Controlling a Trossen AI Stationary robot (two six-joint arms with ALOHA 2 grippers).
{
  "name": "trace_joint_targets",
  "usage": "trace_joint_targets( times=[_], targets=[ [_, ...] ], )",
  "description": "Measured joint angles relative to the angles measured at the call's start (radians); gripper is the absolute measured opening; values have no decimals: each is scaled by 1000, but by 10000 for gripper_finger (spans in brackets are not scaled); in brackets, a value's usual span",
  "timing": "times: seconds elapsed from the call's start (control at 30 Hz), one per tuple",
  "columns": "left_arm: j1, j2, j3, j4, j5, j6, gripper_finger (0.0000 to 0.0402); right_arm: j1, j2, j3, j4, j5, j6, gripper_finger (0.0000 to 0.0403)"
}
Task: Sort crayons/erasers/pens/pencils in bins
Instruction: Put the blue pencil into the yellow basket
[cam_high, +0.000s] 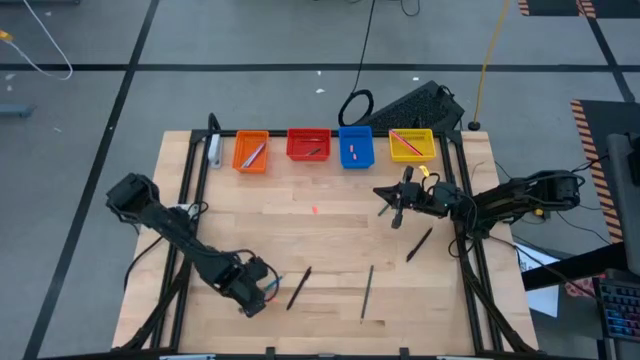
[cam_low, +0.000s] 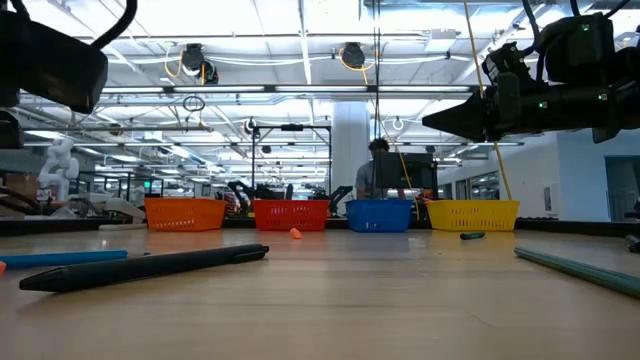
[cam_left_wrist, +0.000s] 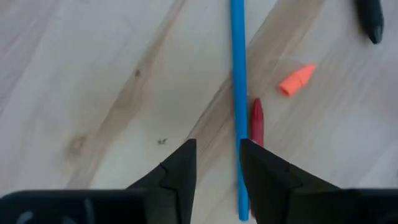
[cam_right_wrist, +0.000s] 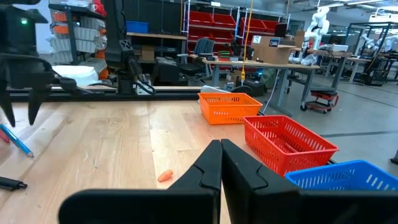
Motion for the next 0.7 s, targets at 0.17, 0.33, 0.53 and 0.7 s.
trace_joint_targets(
  times=[0.17, 0.33, 0.53, 0.7],
  targets=[
    [0, 43, 35, 63, -2, -16, 122, 0, 0, 0, -2, 0, 0, 0],
    [-5, 71, 38, 41, -2, -81, 122, 0, 0, 0, -3, 0, 0, 0],
    [-19, 107, 39, 47, 0, -115, 122, 0, 0, 0, -3, 0, 0, 0],
    [-26, 110, 40, 16, -1, -128, 122, 0, 0, 0, -2, 0, 0, 0]
  ],
)
